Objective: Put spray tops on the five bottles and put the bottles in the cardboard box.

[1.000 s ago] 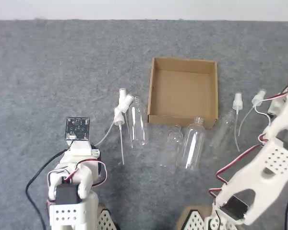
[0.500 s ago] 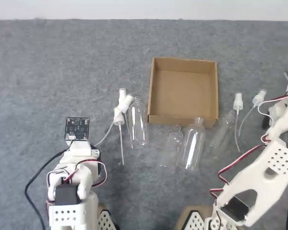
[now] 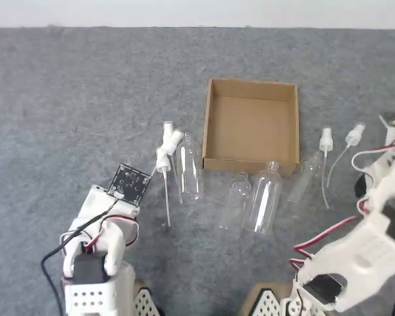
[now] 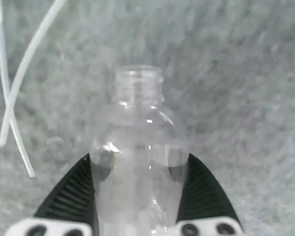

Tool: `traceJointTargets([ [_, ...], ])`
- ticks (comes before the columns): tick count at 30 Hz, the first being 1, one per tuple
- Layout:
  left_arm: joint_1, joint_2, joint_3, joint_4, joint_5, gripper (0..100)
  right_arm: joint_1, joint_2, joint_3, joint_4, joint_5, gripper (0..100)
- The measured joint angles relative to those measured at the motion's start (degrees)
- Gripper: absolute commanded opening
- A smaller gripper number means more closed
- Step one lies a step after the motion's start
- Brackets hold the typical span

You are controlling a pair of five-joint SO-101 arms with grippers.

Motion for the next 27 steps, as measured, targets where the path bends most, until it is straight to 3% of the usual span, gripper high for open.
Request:
traceJointTargets([
  [5,0.00,1.32,-10.20,3.34,-0.88,8,0.09,-9.85,15.91,-8.44,0.18,1.1],
  [9,0.97,13.54,-21.19,3.43,-0.88,8,0.09,-13.45,22.07,-12.13,0.35,3.5],
  [14,7.74,39.56,-38.77,3.43,-0.09,12,0.09,-14.24,24.00,-13.54,0.35,12.9],
  [18,12.13,62.24,-53.10,0.26,2.81,18,0.09,-14.24,24.09,-13.54,0.35,14.9],
  [27,13.10,107.43,-75.69,-6.77,5.80,18,0.09,-14.24,24.09,-13.54,0.35,14.9],
])
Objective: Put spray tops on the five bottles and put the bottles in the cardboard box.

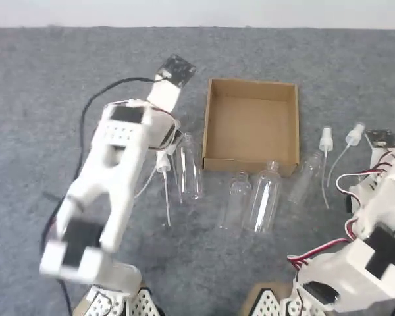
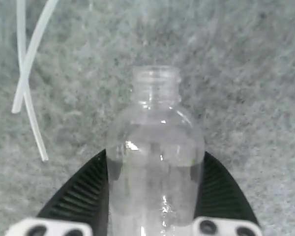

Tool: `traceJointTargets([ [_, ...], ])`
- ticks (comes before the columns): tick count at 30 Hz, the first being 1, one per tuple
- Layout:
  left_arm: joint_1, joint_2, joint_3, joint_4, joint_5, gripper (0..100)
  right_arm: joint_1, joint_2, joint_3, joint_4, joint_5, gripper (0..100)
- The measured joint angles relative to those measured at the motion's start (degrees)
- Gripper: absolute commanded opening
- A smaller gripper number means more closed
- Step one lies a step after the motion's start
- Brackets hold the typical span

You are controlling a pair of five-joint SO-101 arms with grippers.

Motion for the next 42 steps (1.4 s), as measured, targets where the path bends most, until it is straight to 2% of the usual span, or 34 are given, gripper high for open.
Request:
traceJointTargets([
  [4,0.00,10.73,-4.92,0.00,0.26,18,0.00,0.00,0.00,0.00,0.00,14.9],
  [8,0.00,14.42,-7.12,-0.35,0.97,18,0.00,0.00,0.00,0.00,0.00,14.9],
  [14,-0.18,17.14,-7.21,-2.90,1.23,5,0.00,0.00,0.70,0.00,0.00,14.9],
  [20,0.00,14.95,-7.21,-2.11,1.32,3,-0.09,0.00,0.88,-0.09,0.09,14.9],
  [27,0.00,-0.44,-2.02,2.90,4.57,1,-0.09,0.00,0.88,-0.09,0.09,15.0],
  [30,0.00,-9.93,4.48,3.43,6.68,1,-0.09,0.00,0.88,-0.09,0.09,18.1],
  [35,0.09,-27.43,17.05,3.52,8.35,1,-0.26,0.00,0.97,-0.09,0.09,30.2],
  [42,0.09,-46.15,32.00,3.52,8.70,1,-0.88,-1.67,-0.09,2.11,0.09,31.4],
])
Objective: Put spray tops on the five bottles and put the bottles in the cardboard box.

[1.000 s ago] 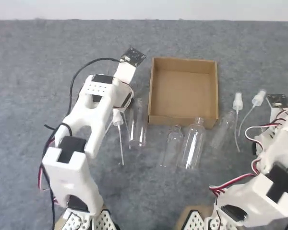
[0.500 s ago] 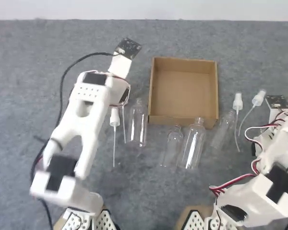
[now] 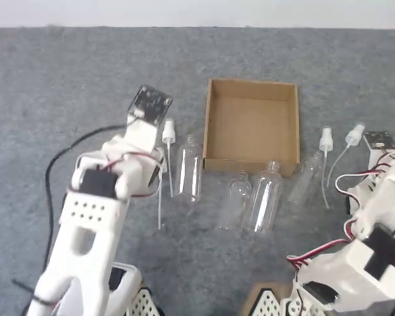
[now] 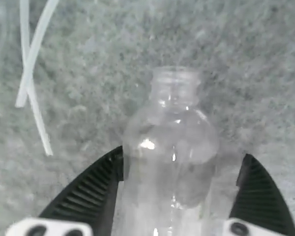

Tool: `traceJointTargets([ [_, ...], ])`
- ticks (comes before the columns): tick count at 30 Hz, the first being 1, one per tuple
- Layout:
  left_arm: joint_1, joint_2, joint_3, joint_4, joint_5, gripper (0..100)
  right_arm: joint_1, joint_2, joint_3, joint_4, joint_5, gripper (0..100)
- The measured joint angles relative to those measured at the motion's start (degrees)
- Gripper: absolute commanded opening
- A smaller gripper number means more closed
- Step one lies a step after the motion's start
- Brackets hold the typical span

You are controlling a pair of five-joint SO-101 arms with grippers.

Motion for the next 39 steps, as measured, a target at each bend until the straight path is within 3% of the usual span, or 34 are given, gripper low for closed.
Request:
traceJointTargets([
  [10,0.00,-7.38,6.42,0.00,0.00,1,-4.04,3.43,-16.44,12.40,0.00,31.2],
  [20,0.00,-7.47,6.42,0.00,0.00,1,-3.87,12.66,-18.55,13.27,0.00,16.3],
  [25,0.00,-7.47,6.42,0.00,0.00,1,-3.52,12.66,-18.55,13.54,0.00,3.7],
  [30,0.00,-7.47,6.42,0.00,0.00,1,-3.16,12.66,-19.87,13.71,0.00,2.1],
  [39,0.00,-7.47,6.42,0.00,0.18,1,-3.96,-3.87,-20.57,13.89,-2.64,1.7],
])
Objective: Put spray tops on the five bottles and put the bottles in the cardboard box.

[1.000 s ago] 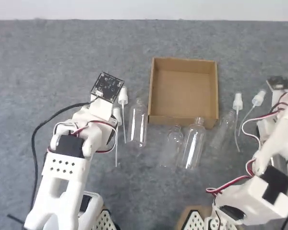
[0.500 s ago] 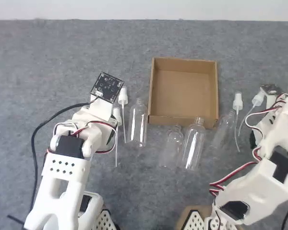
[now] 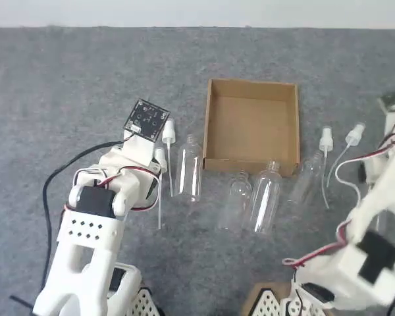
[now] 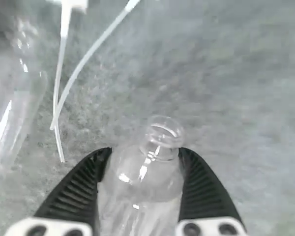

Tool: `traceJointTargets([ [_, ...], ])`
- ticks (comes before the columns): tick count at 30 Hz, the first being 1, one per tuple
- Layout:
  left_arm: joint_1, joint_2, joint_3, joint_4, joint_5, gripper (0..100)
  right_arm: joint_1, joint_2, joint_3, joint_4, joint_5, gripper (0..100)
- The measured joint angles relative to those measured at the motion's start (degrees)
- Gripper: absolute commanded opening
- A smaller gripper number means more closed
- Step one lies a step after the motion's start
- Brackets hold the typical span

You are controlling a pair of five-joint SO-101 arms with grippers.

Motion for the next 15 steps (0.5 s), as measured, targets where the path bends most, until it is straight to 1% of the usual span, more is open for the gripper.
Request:
traceJointTargets([
  [3,0.00,0.00,-0.79,0.00,1.14,1,-4.75,-8.44,1.67,0.09,-2.99,1.7],
  [5,0.00,0.00,-3.78,0.88,1.93,1,-9.23,-14.15,4.13,-0.18,-5.89,1.7],
  [7,0.00,0.00,-7.91,3.43,2.29,1,-14.33,-20.22,6.33,-1.05,-9.05,1.7],
  [11,0.00,0.00,-19.78,9.93,2.46,1,-26.37,-33.23,12.22,-2.20,-14.77,1.7],
  [15,0.00,0.00,-32.97,15.56,5.54,1,-40.97,-43.96,20.13,-6.33,-19.60,1.6],
])
